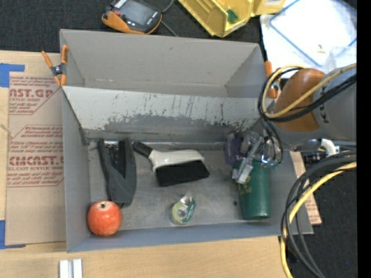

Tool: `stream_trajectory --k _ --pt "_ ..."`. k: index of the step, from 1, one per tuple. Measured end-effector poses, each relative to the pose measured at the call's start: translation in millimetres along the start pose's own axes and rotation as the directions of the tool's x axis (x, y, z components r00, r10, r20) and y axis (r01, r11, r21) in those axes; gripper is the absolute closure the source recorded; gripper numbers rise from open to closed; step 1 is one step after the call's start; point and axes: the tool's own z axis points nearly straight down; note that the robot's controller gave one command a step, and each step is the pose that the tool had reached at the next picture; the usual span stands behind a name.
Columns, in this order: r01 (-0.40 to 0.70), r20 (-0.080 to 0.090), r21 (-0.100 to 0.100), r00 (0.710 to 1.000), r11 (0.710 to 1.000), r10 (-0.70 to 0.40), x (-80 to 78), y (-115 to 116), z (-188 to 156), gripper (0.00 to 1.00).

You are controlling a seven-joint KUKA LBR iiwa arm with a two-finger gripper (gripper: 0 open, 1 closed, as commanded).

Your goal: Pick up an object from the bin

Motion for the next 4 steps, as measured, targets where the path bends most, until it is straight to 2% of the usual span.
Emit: stream_trajectory --k 1,2,3,4 --pt "0.033 0.015 0.020 0.999 0.999 -0.033 28.3 -5.1 -66.7 0.00" --pt "-0.029 0.007 0.002 1.000 1.000 0.029 57.2 17.4 -26.9 0.00" --pt "-0.086 0.023 0.011 0.996 0.996 0.086 24.5 9.0 9.5 0.00" --pt "-0.047 -0.019 -0.001 0.999 0.999 0.047 -4.9 17.9 9.2 1.00"
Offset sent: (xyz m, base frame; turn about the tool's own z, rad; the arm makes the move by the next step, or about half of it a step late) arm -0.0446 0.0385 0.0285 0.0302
